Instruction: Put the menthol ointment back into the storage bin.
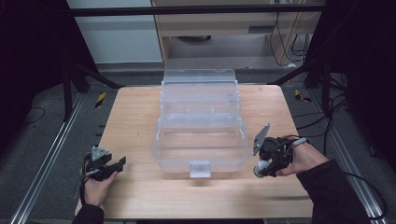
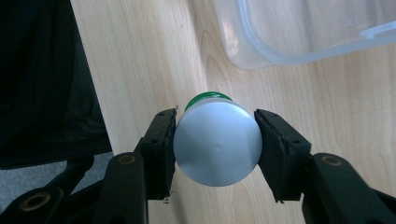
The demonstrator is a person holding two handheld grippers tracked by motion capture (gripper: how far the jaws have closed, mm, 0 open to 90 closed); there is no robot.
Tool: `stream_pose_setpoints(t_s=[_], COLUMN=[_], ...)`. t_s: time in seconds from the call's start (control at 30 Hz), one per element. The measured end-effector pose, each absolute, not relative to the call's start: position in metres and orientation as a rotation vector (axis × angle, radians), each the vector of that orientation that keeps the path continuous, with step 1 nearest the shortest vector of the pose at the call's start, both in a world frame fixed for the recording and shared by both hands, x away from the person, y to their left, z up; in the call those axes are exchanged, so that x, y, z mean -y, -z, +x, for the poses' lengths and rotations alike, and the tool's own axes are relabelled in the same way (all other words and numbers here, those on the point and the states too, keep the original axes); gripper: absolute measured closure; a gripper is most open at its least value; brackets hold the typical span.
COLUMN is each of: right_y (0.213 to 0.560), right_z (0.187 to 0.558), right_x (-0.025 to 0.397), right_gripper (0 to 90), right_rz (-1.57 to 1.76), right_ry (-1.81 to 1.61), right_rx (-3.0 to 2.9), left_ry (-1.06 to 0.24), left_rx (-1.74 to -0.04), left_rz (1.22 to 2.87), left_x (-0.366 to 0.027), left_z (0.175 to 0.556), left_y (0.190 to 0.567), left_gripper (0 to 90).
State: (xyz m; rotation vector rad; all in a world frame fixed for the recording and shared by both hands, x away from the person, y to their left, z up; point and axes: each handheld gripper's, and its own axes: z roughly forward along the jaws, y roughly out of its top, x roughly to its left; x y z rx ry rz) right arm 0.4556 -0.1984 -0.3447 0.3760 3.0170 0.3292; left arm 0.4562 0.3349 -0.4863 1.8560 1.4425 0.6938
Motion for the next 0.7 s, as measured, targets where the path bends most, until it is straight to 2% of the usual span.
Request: stream_pose_setpoints(t_s=[0.7], right_y=[0.299], right_z=[0.476], right_x=[0.180], right_gripper=[50.6], right_rz=[0.394], right_ry=[-0.351], right_rx=[-2.994], left_ry=[-0.684], left_rx=[-1.440], left_rz=[1.853], left_x=[-0.334], left_z=[0.456], left_y=[0.486], left_gripper=[37.6])
